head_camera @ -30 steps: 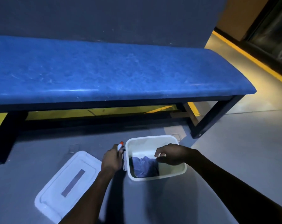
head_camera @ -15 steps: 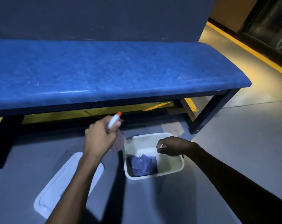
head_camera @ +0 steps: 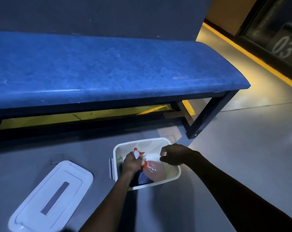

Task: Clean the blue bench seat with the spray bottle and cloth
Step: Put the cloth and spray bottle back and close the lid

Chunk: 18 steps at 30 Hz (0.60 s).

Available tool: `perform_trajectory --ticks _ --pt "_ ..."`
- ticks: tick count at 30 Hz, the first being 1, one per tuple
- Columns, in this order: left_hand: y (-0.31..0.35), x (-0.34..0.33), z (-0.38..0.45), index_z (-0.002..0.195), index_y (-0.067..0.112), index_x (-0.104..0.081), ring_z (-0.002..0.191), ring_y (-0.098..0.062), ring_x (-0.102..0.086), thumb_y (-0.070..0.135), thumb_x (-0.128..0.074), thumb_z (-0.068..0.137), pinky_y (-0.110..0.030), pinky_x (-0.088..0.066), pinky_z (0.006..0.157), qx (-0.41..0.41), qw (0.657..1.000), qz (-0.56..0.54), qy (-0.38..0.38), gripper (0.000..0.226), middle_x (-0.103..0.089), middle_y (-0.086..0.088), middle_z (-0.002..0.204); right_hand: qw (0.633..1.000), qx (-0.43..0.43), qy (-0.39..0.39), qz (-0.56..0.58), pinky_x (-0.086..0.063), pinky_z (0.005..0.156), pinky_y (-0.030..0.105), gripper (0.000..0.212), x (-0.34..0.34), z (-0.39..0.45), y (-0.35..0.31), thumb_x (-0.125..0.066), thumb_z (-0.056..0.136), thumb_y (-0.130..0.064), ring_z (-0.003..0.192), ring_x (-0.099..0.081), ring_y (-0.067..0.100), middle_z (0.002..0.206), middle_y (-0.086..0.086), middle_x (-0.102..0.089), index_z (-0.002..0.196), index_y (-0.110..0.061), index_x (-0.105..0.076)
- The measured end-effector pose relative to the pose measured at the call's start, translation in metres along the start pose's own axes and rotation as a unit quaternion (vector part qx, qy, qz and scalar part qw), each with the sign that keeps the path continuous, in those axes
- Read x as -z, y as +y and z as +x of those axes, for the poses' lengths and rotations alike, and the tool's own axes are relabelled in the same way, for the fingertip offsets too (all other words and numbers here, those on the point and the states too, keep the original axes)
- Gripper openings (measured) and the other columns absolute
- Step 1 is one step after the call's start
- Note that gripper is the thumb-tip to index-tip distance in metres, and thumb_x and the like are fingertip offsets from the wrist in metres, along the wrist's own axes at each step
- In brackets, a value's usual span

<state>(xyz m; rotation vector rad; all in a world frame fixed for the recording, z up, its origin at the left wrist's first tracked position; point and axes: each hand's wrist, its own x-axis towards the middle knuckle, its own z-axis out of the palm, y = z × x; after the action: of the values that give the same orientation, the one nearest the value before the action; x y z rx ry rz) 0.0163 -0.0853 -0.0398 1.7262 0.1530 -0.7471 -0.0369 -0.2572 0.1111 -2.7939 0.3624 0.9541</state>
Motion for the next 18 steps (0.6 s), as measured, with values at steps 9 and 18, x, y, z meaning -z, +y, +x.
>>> perform_trajectory --ticks 9,18 --pt "0.0 0.154 -0.058 0.123 0.024 -0.064 0.089 -0.022 -0.07 0.02 -0.066 0.096 -0.034 -0.05 0.083 -0.115 0.95 0.122 0.264 0.027 -0.073 0.002 0.102 0.998 0.047 0.002 -0.045 -0.041 0.097 0.029 0.038 -0.001 0.009 -0.027 -0.052 0.099 -0.045 0.123 -0.056 0.023 0.137 0.002 -0.062 0.13 -0.024 -0.06" --pt "-0.153 0.27 -0.059 0.124 0.018 -0.053 0.122 -0.038 -0.051 0.049 -0.051 0.093 -0.048 -0.048 0.091 0.123 0.873 0.442 0.164 0.044 -0.053 -0.011 0.126 0.996 0.068 0.002 -0.064 -0.041 0.106 0.029 0.04 -0.01 0.004 -0.051 -0.049 0.102 -0.045 0.128 -0.057 0.018 0.143 -0.002 -0.059 0.134 -0.024 -0.058"
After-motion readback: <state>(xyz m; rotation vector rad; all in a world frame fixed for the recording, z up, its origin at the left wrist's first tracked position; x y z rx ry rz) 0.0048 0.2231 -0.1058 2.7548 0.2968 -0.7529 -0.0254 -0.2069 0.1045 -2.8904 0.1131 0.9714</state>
